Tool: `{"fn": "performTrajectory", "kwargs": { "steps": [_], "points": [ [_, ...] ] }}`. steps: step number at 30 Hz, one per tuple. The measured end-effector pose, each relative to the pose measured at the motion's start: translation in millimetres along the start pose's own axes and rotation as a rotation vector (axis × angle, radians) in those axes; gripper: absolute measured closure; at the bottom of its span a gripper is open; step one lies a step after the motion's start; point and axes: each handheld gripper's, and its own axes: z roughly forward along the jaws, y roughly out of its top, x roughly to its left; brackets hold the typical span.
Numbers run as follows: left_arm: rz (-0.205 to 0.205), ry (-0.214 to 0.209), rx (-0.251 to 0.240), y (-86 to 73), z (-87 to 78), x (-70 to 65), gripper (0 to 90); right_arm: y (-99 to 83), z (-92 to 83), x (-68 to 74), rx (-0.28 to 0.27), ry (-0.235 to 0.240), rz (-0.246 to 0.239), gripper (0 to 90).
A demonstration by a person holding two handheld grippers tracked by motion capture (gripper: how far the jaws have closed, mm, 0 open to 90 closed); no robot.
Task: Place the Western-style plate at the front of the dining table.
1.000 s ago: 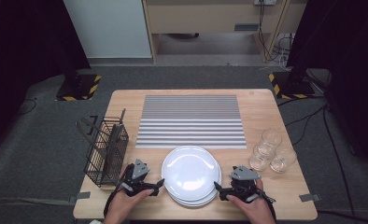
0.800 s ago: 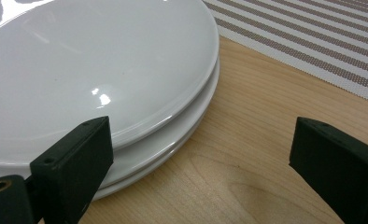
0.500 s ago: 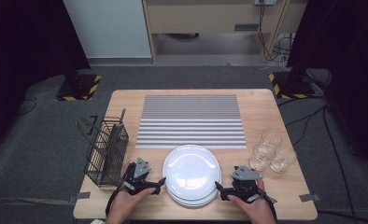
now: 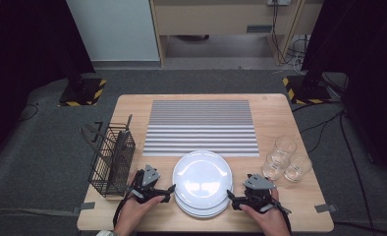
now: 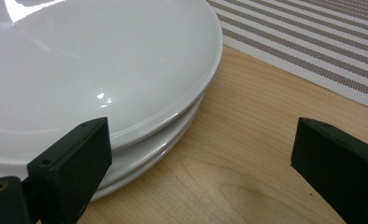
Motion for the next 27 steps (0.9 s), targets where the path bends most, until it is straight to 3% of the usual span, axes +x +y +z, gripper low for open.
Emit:
{"fn": "performTrajectory", "kwargs": {
  "steps": [4,27],
  "points": [
    [-0.01,-0.004,-0.001,0.4,0.9,0.1,6.3,0.3,0.7,-0.2,-0.001,-0.004,0.004,5.2],
    [0.024,-0.031,0.011,0.7,2.3,-9.5,5.8,0.8,2.4,6.0,0.003,0.031,-0.018,4.9]
  ]
}}
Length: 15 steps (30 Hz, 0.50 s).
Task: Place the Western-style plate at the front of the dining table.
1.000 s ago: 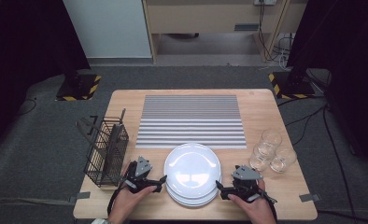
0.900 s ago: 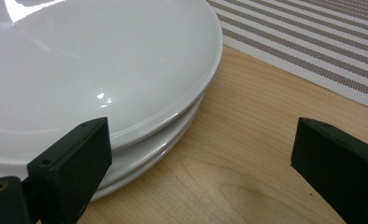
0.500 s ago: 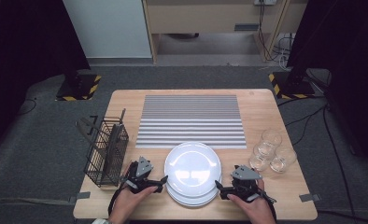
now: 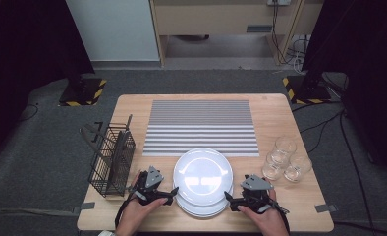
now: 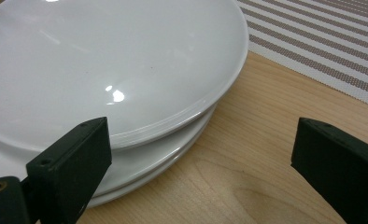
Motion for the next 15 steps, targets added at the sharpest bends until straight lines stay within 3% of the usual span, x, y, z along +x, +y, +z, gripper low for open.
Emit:
{"fn": "performTrajectory", "kwargs": {
  "steps": [10,15],
  "points": [
    [0.015,-0.012,0.004,0.6,1.3,-5.4,5.8,0.0,-0.1,0.9,-0.001,0.017,0.002,6.2],
    [0.022,-0.025,0.029,-1.7,1.5,-8.5,5.8,-0.5,0.5,3.4,0.004,0.037,-0.013,6.4]
  ]
}}
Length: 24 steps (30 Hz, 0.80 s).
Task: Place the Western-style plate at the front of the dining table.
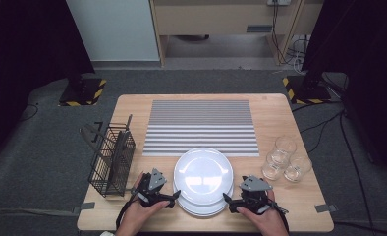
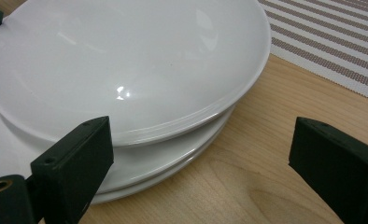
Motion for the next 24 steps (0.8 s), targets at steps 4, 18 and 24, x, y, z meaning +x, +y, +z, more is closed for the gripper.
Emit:
{"fn": "performTrajectory", "kwargs": {
  "steps": [4,18,24],
  "points": [
    [-0.007,-0.001,0.007,0.1,0.0,-0.8,5.8,-0.3,0.5,1.0,0.006,0.009,-0.004,6.1],
    [-0.015,-0.009,0.016,0.7,1.6,0.3,5.8,1.7,3.7,0.8,0.001,-0.006,-0.006,5.3],
    [-0.009,-0.015,0.021,1.0,2.2,-0.8,5.8,2.6,5.3,0.5,-0.002,-0.017,-0.003,5.3]
  ]
}}
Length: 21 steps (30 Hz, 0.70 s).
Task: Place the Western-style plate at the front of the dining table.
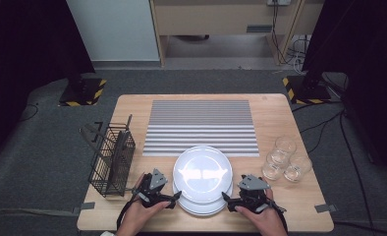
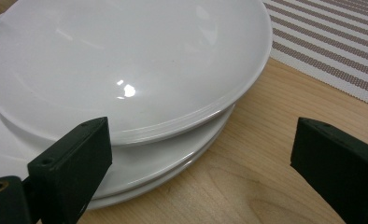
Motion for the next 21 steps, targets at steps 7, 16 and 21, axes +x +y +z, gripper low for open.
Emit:
{"fn": "performTrajectory", "kwargs": {
  "steps": [7,16,21],
  "points": [
    [0.002,-0.012,0.001,-0.1,1.0,-0.9,5.9,0.5,3.5,-0.7,0.008,-0.005,-0.001,5.5],
    [0.017,0.002,-0.004,0.3,2.0,-1.6,5.9,1.6,6.0,-0.9,0.012,-0.003,-0.002,5.6],
    [0.004,0.005,-0.009,0.4,3.7,0.2,5.9,1.7,6.6,-1.0,0.012,-0.002,-0.002,5.6]
  ]
}}
